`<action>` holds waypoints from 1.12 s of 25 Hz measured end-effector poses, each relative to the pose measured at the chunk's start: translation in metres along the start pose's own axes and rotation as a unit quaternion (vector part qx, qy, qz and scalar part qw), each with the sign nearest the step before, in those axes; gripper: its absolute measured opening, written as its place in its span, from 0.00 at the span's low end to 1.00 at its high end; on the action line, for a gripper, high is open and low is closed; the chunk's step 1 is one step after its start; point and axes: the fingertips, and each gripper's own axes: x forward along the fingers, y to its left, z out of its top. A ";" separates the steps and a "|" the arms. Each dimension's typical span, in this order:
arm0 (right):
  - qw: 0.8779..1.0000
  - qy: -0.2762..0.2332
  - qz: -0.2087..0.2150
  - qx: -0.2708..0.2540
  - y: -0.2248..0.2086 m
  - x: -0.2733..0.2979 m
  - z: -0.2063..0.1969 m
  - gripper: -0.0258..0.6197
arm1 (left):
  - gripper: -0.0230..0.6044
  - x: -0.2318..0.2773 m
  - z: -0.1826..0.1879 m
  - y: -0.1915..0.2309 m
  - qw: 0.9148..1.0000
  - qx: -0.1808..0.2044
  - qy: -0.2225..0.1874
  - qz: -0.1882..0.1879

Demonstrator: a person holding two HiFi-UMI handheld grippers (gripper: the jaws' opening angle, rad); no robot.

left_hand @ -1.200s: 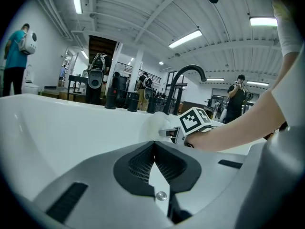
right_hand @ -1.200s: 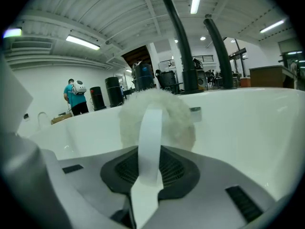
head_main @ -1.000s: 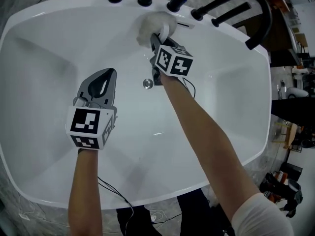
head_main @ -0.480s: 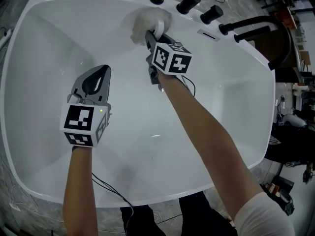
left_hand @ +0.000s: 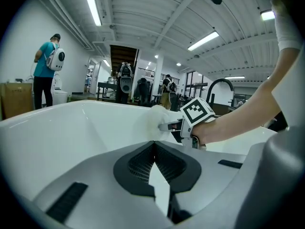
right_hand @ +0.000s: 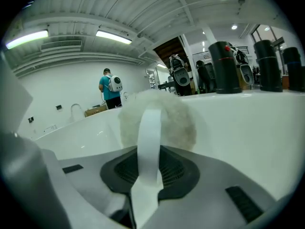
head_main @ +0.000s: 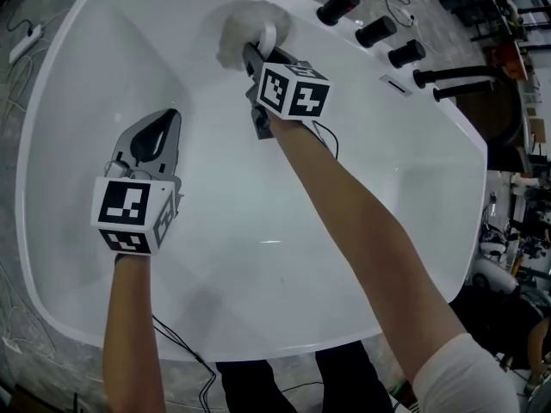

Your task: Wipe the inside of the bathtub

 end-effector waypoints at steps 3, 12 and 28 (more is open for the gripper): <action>1.000 0.001 0.013 -0.009 0.024 0.018 0.006 0.18 | 0.05 -0.013 0.001 0.022 1.000 0.001 -0.004 0.010; 0.998 0.011 0.049 -0.045 0.098 0.073 0.019 0.19 | 0.05 -0.061 -0.013 0.081 0.998 -0.016 -0.010 0.061; 0.991 0.051 0.075 -0.100 0.175 0.142 0.001 0.19 | 0.05 -0.117 -0.039 0.126 0.993 -0.046 -0.026 0.103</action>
